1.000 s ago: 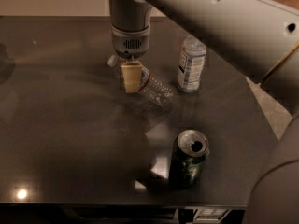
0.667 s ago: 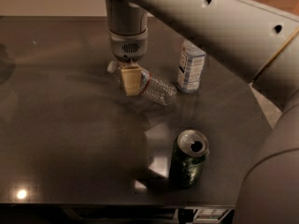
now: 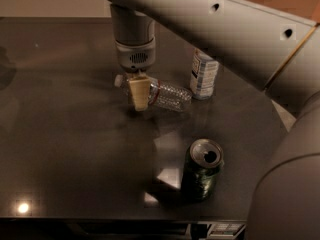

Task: Knock water bottle over

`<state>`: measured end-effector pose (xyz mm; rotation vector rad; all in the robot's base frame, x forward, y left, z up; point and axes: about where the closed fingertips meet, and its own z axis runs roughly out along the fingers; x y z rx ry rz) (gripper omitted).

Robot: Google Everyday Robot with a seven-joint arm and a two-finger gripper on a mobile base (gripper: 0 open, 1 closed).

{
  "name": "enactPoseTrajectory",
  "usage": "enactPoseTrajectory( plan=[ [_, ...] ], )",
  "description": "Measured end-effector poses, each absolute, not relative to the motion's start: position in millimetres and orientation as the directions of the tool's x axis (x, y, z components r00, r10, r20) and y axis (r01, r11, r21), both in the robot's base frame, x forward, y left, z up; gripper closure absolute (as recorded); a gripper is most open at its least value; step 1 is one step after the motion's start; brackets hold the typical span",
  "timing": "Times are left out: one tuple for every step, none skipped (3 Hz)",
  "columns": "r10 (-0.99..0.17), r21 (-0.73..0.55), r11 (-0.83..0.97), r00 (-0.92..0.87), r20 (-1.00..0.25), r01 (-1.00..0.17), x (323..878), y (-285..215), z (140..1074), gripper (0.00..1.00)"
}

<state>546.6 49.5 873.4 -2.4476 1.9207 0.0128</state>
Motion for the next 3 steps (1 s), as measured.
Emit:
enactPoseTrajectory(
  plan=[
    [-0.968, 0.0, -0.25, 0.25, -0.03, -0.968, 540.0, 51.9, 866.5, 0.0],
    [-0.966, 0.036, -0.255, 0.253, -0.044, -0.966, 527.3, 51.8, 853.7, 0.0],
    [-0.966, 0.017, -0.254, 0.253, -0.055, -0.967, 530.9, 55.7, 853.8, 0.0]
  ],
)
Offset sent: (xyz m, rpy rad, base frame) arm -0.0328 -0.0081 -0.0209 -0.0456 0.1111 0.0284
